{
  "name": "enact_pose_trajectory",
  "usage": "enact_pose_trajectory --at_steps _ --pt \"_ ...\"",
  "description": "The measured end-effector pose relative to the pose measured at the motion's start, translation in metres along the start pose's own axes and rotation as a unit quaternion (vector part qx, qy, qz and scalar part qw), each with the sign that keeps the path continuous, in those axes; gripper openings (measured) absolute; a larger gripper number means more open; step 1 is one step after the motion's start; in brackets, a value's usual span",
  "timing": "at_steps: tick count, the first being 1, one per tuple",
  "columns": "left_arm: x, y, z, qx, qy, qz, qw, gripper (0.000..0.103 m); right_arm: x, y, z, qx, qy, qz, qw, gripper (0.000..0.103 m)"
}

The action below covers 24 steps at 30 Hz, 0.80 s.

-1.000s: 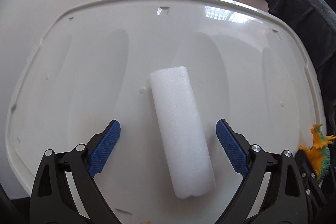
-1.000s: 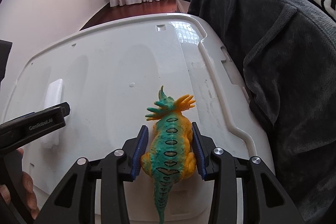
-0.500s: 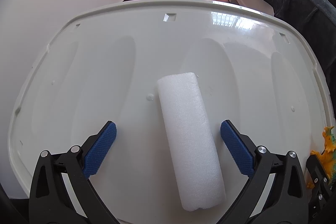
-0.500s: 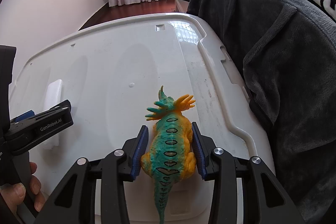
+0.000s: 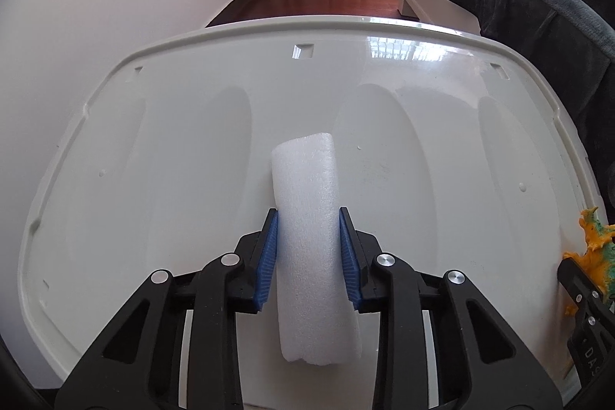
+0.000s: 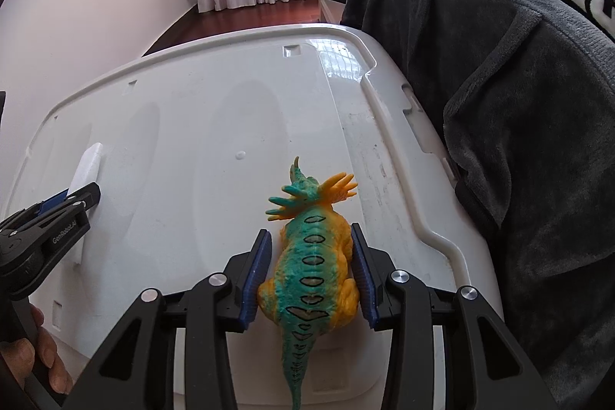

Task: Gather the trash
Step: 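Grasp the white foam roll with the left gripper while the right gripper holds the dinosaur, then lift the foam roll and dinosaur off the lid with both grippers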

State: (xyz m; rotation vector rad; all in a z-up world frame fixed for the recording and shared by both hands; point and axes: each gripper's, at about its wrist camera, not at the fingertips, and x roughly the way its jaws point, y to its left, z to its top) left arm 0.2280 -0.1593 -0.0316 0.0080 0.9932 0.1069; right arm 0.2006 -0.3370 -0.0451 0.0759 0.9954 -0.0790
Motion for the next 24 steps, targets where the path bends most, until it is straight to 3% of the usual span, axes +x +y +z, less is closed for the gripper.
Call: enact_pose_trajectory --at_steps 4,15,24 --pt "-0.002 0.006 0.001 -0.007 -0.004 -0.017 0.9998 0.025 -0.002 0.000 -0.002 0.007 -0.006 -0.001 1.000 0.041" --pt "-0.027 0.044 -0.010 -0.010 -0.022 -0.002 0.9997 0.024 -0.023 0.025 -0.004 0.003 -0.029 0.034 0.999 0.040" --pt "-0.072 0.081 -0.025 -0.016 -0.045 -0.002 0.9988 0.024 -0.085 0.061 -0.026 -0.041 -0.097 0.063 0.992 0.040"
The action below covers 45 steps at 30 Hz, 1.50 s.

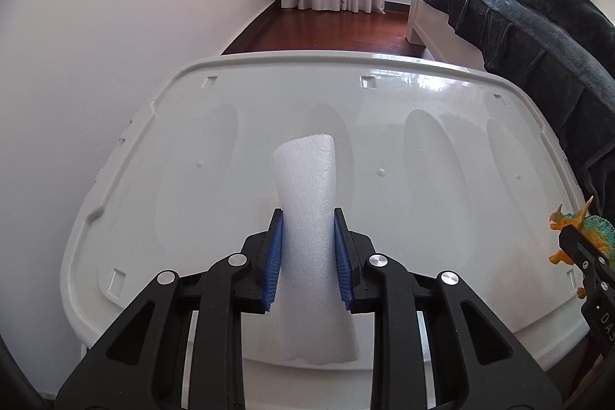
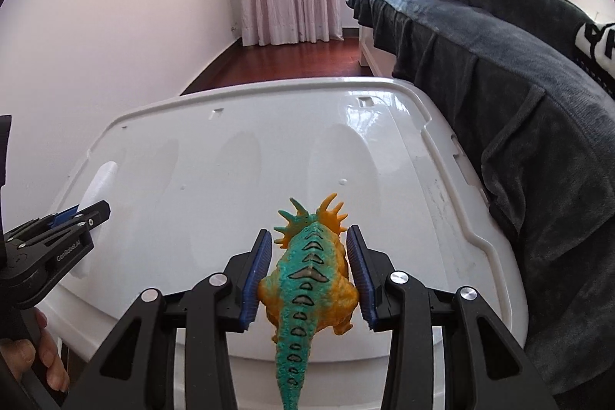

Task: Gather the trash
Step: 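Lift the foam roll and dinosaur off the lid with both grippers, then lower the foam roll and dinosaur into the box and open both grippers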

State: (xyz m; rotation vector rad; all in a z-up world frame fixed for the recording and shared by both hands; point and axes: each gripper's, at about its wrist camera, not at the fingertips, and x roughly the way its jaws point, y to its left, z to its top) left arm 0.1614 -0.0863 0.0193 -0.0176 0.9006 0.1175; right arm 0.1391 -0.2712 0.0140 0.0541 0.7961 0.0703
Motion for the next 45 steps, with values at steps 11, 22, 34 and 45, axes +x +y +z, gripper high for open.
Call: enact_pose_trajectory --at_steps 11,22,34,45 --pt "-0.037 0.028 -0.028 -0.008 -0.005 -0.003 0.9999 0.024 -0.026 0.015 -0.024 -0.013 -0.009 0.001 1.000 0.040" --pt "-0.072 0.035 -0.046 0.005 -0.023 -0.029 0.9993 0.024 -0.073 0.027 -0.046 -0.001 -0.019 0.027 0.999 0.040" --pt "-0.110 0.048 -0.106 0.017 0.007 -0.067 0.9976 0.024 -0.133 0.055 -0.096 0.013 -0.026 0.075 0.997 0.041" --pt "-0.116 0.050 -0.183 0.049 0.067 -0.086 0.9929 0.024 -0.147 0.071 -0.146 -0.010 0.007 0.085 0.996 0.041"
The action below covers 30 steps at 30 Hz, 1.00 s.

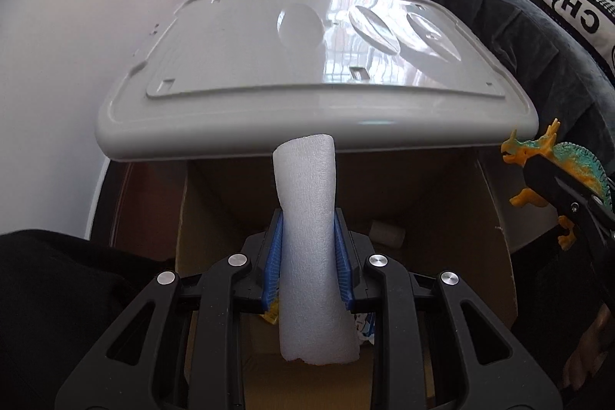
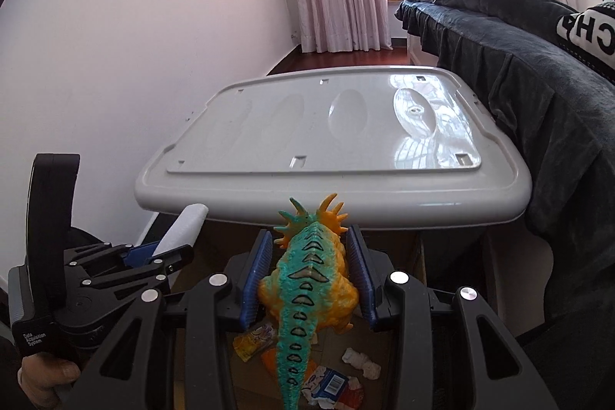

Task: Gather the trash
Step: 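Lower the foam roll and dinosaur into the box and open both grippers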

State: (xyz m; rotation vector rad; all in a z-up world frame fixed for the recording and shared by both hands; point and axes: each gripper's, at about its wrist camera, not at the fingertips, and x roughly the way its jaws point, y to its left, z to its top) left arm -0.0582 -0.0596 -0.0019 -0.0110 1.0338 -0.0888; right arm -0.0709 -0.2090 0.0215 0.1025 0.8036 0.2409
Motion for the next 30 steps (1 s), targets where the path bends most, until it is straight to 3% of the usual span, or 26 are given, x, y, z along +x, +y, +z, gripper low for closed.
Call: enact_pose_trajectory --at_steps 11,26,28,29,30 --pt "0.073 0.010 -0.018 -0.020 0.091 0.010 0.9956 0.024 0.069 -0.014 -0.044 0.025 0.110 -0.004 0.994 0.041" --pt "0.084 0.016 -0.026 -0.019 0.116 0.023 0.9928 0.027 0.082 -0.015 -0.048 0.032 0.135 -0.004 0.990 0.041" --pt "0.084 0.014 -0.025 -0.022 0.114 0.027 0.9928 0.034 0.085 -0.014 -0.047 0.033 0.138 -0.002 0.990 0.045" --pt "0.086 0.015 -0.025 -0.026 0.121 0.029 0.9919 0.054 0.084 -0.015 -0.046 0.035 0.139 -0.008 0.990 0.066" --pt "0.087 0.012 -0.025 -0.030 0.125 0.036 0.9911 0.080 0.081 -0.017 -0.044 0.038 0.132 -0.016 0.990 0.075"
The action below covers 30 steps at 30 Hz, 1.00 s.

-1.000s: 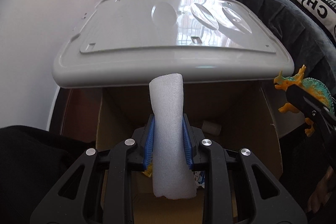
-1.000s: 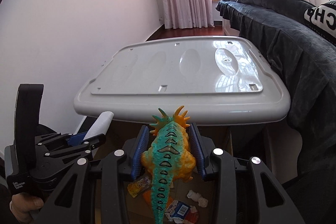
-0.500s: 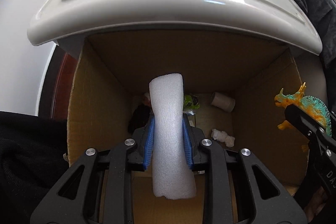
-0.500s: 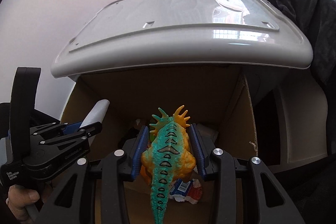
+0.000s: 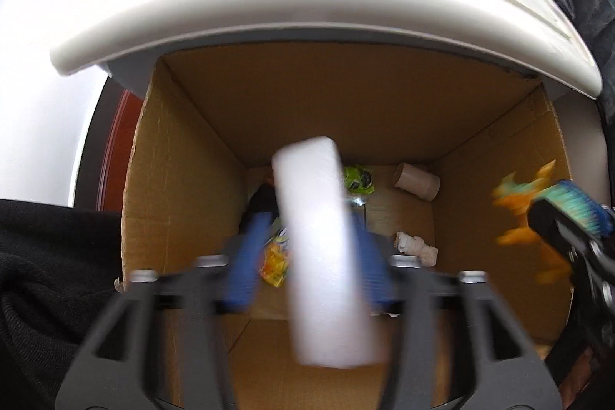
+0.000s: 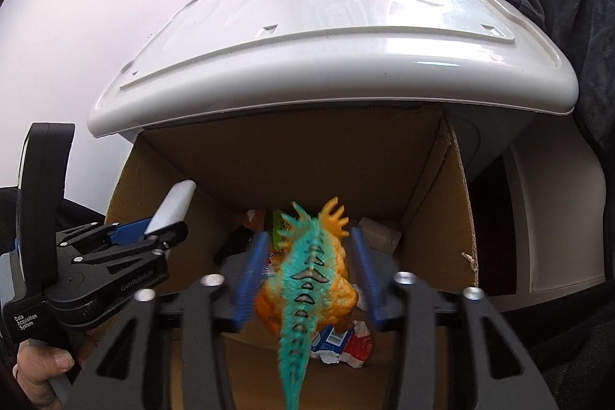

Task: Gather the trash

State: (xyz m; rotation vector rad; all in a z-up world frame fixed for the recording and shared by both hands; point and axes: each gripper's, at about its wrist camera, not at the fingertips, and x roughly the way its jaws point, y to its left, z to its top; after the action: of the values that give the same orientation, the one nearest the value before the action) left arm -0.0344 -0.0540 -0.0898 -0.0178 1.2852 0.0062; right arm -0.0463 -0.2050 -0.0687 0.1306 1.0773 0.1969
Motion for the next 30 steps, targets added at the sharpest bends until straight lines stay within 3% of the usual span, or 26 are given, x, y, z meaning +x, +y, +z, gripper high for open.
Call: enact_pose_trajectory --at_steps 1,7,10,17,25,30 --pt "0.000 0.001 0.000 -0.003 -0.001 0.002 1.0000 0.086 -0.005 -0.002 0.000 0.004 -0.012 -0.004 1.000 0.080" --pt "0.004 0.001 0.000 -0.002 0.024 0.023 0.9995 0.086 -0.021 -0.012 0.001 0.031 -0.043 -0.003 0.999 0.081" --pt "-0.005 -0.001 0.000 -0.002 0.014 0.016 0.9998 0.086 -0.028 -0.015 0.000 0.034 -0.062 -0.013 0.997 0.083" --pt "-0.036 0.001 -0.010 0.009 -0.042 0.010 0.9990 0.086 -0.051 -0.017 -0.002 0.037 -0.118 -0.059 0.991 0.098" --pt "-0.090 0.011 -0.011 0.000 -0.146 0.000 0.9892 0.086 -0.056 -0.020 0.005 0.034 -0.135 -0.115 0.984 0.098" --pt "-0.096 0.015 -0.001 -0.011 -0.163 -0.005 0.9865 0.087 -0.053 -0.021 0.012 0.025 -0.151 -0.141 0.978 0.098"
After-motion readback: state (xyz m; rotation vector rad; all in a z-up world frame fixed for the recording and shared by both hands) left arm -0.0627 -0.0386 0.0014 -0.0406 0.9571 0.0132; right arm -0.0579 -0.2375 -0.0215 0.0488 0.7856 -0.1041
